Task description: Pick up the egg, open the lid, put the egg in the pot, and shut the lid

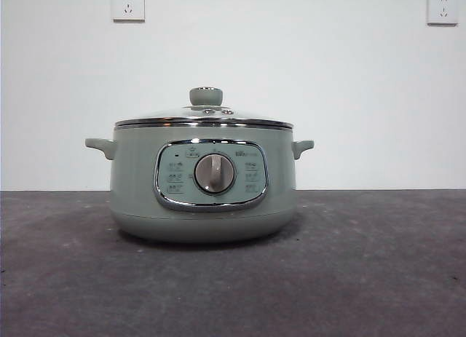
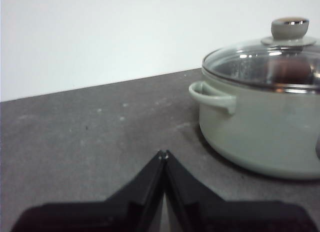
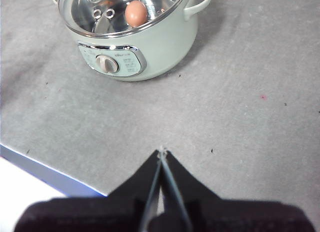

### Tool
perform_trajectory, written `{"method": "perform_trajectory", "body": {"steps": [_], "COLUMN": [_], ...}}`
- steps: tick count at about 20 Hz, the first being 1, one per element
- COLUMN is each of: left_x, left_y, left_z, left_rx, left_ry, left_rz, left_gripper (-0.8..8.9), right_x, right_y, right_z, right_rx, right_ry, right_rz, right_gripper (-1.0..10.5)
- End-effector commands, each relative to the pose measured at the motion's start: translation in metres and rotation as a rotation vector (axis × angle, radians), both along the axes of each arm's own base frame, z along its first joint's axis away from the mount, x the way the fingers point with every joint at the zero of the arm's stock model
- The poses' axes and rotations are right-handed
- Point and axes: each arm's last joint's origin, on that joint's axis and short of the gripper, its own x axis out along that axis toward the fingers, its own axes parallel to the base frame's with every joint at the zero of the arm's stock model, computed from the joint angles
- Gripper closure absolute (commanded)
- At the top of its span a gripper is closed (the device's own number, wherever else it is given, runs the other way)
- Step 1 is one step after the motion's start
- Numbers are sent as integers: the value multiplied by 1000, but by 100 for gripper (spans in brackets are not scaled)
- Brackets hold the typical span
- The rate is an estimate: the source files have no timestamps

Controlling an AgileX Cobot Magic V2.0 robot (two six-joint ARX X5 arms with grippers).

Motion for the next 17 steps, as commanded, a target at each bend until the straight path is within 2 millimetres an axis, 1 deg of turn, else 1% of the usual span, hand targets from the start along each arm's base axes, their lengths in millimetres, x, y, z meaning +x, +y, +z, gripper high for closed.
{"method": "perform_trajectory", "body": {"steps": [1, 4, 17], "left_x": [-1, -3, -2], "left_y": [1, 2, 2], "left_z": [-13, -20, -20], "left_rx": [-21, -27, -33], "left_ry": [20, 88, 99], "left_rz": [15, 26, 21], "left_gripper": [817, 817, 817], "right_x": [1, 1, 1], "right_y": [1, 1, 1], "right_z": [-1, -1, -1], "right_rx": [4, 4, 4], "right_ry": [2, 3, 2], "right_rz": [-4, -4, -4], "right_gripper": [946, 946, 946]}}
